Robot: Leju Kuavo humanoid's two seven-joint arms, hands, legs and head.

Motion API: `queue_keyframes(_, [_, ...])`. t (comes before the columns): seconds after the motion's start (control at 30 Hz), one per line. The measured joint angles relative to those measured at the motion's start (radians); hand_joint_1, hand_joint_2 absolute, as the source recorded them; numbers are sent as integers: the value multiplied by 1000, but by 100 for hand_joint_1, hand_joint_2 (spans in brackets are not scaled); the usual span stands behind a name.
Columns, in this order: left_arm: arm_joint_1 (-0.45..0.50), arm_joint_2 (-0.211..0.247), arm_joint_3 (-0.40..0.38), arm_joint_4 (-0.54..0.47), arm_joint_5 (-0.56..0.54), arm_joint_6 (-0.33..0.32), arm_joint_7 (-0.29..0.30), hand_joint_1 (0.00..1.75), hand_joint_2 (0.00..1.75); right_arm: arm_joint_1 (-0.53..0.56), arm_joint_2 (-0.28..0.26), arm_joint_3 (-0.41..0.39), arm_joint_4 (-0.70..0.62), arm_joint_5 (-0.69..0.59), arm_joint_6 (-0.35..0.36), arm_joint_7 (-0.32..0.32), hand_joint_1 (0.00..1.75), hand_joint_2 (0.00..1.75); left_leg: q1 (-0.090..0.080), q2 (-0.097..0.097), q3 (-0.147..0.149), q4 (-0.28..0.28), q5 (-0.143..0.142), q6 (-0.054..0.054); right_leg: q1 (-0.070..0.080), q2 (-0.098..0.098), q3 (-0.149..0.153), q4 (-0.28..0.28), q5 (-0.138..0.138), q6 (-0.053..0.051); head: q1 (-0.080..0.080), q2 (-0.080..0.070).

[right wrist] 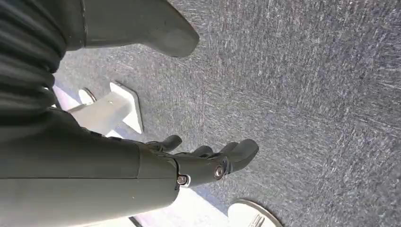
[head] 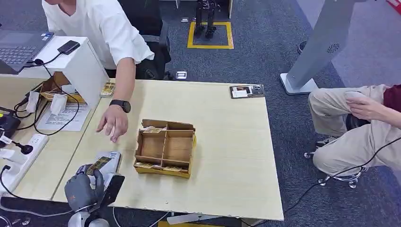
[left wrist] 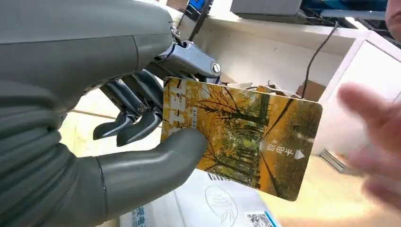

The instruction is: Pass the card to the sensor for recognition and then transmit it.

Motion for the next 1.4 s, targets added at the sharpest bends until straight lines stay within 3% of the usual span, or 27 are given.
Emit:
queue_keyframes(0.1, [-2, 0, 0, -12, 59, 0, -9, 175, 175, 0, 0, 0, 0, 5, 0, -2, 0, 175, 0, 0, 0, 0, 0, 0, 0, 0, 0, 0, 0, 0, 0, 0])
queue_keyframes(0.2, [-4, 7, -31, -29, 118, 0, 44, 175, 175, 0, 0, 0, 0, 10, 1, -2, 0, 175, 0, 0, 0, 0, 0, 0, 0, 0, 0, 0, 0, 0, 0, 0])
queue_keyframes(0.37, [-17, 45, -123, -61, 87, 0, 152, 175, 175, 0, 0, 0, -2, 31, 3, -1, 0, 175, 0, 0, 0, 0, 0, 0, 0, 0, 0, 0, 0, 0, 0, 0])
queue_keyframes(0.57, [-51, 105, -205, -61, 61, 0, 229, 175, 175, 0, 0, 0, -3, 53, 6, -1, 0, 175, 0, 0, 0, 0, 0, 0, 0, 0, 0, 0, 0, 0, 0, 0])
queue_keyframes(0.9, [-217, 205, -276, 29, 72, -11, 344, 175, 175, -7, 0, 0, -7, 113, 20, 7, 0, 175, 0, 0, 0, 0, 1, 0, 0, 0, 0, 0, 1, -1, 0, 0])
queue_keyframes(1.07, [-307, 229, -302, 84, 68, -24, 376, 175, 175, -10, 0, 0, -8, 119, 21, 17, 0, 175, 0, 0, -1, 0, 1, -1, 0, 1, 0, 0, 2, 0, 0, 0])
queue_keyframes(1.1, [-319, 230, -307, 90, 76, -24, 377, 45, 175, -10, 0, 0, -8, 120, 21, 18, 0, 175, 0, 1, -1, 0, 1, -1, 0, 1, -1, 0, 2, 0, 0, 0])
queue_keyframes(1.13, [-326, 230, -310, 93, 81, -24, 377, 0, 175, -10, 0, 0, -9, 120, 21, 20, 0, 175, 0, 0, -1, 0, 1, -1, 0, 1, -1, 0, 2, 0, 0, 0])
queue_keyframes(1.4, [-338, 229, -317, 102, 154, -12, 333, 0, 175, -11, 0, 0, -11, 118, 19, 24, 0, 175, 0, 1, -1, 0, 1, 0, 0, 1, -1, 0, 1, 0, 0, 0])
